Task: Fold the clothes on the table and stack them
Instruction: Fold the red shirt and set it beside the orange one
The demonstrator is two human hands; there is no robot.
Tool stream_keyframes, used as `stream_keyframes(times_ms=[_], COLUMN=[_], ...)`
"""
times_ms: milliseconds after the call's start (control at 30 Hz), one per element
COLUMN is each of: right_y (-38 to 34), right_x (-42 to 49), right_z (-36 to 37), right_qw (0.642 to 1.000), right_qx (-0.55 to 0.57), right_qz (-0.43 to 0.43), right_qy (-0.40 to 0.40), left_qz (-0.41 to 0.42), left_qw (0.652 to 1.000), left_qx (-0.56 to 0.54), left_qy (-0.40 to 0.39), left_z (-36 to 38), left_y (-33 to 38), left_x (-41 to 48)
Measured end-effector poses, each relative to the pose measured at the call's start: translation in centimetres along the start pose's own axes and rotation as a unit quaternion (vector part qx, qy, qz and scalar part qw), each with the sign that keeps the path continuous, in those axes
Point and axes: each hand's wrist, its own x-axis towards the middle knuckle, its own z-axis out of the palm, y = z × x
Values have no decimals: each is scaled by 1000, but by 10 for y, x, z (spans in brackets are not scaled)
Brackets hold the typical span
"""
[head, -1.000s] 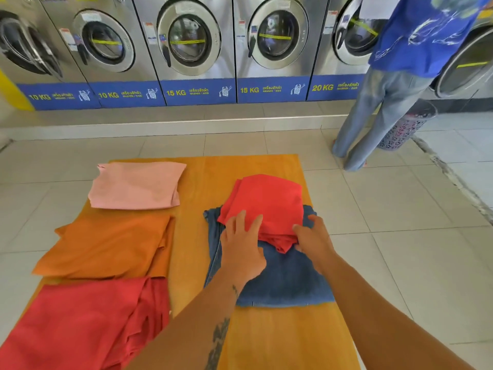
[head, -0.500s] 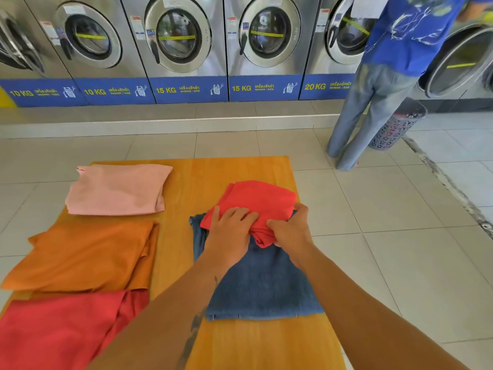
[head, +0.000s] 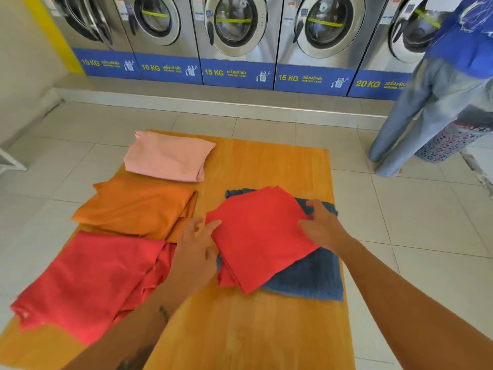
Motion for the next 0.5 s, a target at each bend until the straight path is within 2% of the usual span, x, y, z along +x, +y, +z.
stream_keyframes(times_ms=[67,167,367,500], right_y=[-5,-11,-7,-5], right_x=[7,15,17,-4], right_z=[9,15,12,17], right_qw=[1000,999,983,981], right_qx=[2,39,161,165], right_qz=[-6,-1,44,-20], right_qy=[-9,-25,-80,-97], left_qz=[-126,-265,-273,-226], left_qw=[988,930,877,891], left_qx=[-89,-247,-393,-387], left_qy=[0,-60,-43,-72], left_z=[8,8,-1,-4], left_y=[10,32,55,55], left_x=[-6,-13,-2,-1])
